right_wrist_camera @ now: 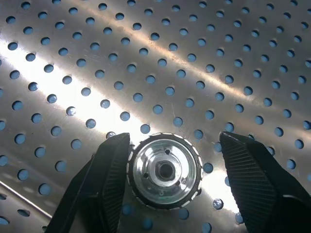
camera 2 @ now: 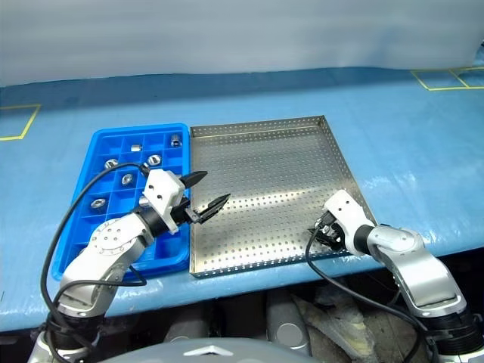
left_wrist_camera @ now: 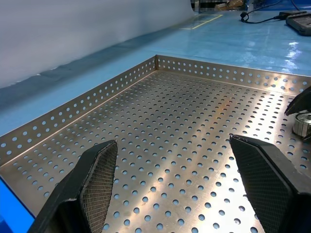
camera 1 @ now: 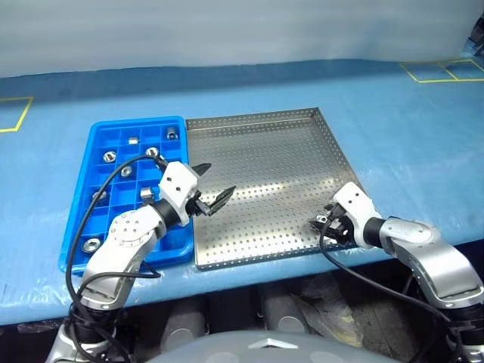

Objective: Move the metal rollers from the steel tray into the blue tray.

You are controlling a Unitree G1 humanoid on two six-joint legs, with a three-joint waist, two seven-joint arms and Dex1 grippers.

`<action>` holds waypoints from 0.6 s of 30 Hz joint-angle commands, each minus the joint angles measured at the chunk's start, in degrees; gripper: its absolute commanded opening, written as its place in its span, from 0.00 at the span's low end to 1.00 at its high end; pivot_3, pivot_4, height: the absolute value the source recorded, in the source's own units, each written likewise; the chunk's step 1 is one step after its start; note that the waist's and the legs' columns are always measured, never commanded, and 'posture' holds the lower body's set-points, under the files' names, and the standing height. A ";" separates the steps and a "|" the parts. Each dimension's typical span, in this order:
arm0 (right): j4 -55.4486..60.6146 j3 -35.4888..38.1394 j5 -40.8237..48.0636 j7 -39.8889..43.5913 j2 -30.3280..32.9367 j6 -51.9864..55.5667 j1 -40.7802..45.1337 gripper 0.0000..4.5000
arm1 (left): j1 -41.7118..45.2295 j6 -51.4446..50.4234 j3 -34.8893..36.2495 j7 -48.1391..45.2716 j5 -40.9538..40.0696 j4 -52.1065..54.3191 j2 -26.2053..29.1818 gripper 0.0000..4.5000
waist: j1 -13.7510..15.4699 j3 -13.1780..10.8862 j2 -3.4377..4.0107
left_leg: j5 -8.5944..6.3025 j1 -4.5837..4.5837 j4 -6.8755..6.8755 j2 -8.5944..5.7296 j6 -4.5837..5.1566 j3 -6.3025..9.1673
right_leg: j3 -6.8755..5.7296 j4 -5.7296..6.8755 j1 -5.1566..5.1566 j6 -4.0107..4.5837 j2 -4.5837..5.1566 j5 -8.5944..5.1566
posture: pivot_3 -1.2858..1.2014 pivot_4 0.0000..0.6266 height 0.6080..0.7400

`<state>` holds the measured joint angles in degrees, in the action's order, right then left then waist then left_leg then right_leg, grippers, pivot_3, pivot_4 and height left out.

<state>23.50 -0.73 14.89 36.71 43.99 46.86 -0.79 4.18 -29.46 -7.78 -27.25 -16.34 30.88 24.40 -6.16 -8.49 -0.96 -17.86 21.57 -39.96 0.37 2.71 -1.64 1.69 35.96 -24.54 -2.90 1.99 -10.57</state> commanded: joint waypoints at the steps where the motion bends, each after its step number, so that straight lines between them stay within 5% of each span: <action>1: 0.71 1.40 -0.12 -0.34 0.32 -0.02 0.12 0.67 | 0.88 0.89 0.65 0.03 0.11 2.45 -0.02 0.89 | -0.05 0.00 0.00 | -0.01 0.00 0.00 0.00 0.01 -0.02 | 0.02 0.00 0.00 0.00 0.00 0.00 | 0.43 0.24 1.00; 9: 0.23 0.50 -0.02 0.25 0.66 0.52 -1.36 0.67 | 1.19 1.06 0.59 -0.04 0.32 2.15 -0.04 0.89 | -0.07 0.00 0.00 | -0.02 -0.01 0.00 0.00 0.04 -0.08 | 0.09 0.00 -0.01 -0.01 -0.01 0.00 | 0.43 0.24 1.00; 14: 0.39 0.69 -0.34 0.27 0.67 0.07 -1.22 0.42 | 0.86 1.18 0.73 -0.03 0.46 2.24 0.04 0.89 | -0.11 0.00 0.00 | -0.02 -0.02 0.00 0.00 0.04 -0.11 | 0.12 0.00 -0.02 -0.02 -0.01 0.01 | 0.43 0.24 1.00; 18: 1.92 1.27 0.05 -1.27 -1.81 -1.17 1.01 0.41 | 0.76 0.98 1.23 0.16 0.32 2.75 0.08 0.89 | -0.21 0.00 0.00 | -0.02 -0.02 0.00 0.00 0.04 -0.12 | 0.13 0.00 -0.02 -0.02 -0.02 0.01 | 0.43 0.24 1.00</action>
<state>23.21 -0.75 14.71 36.38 42.73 46.79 -1.19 4.59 -29.45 -7.75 -27.40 -16.13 30.88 24.40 -6.37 -8.49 -0.96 -17.89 21.55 -39.96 0.37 2.75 -1.77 1.83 35.97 -24.57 -2.92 1.97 -10.56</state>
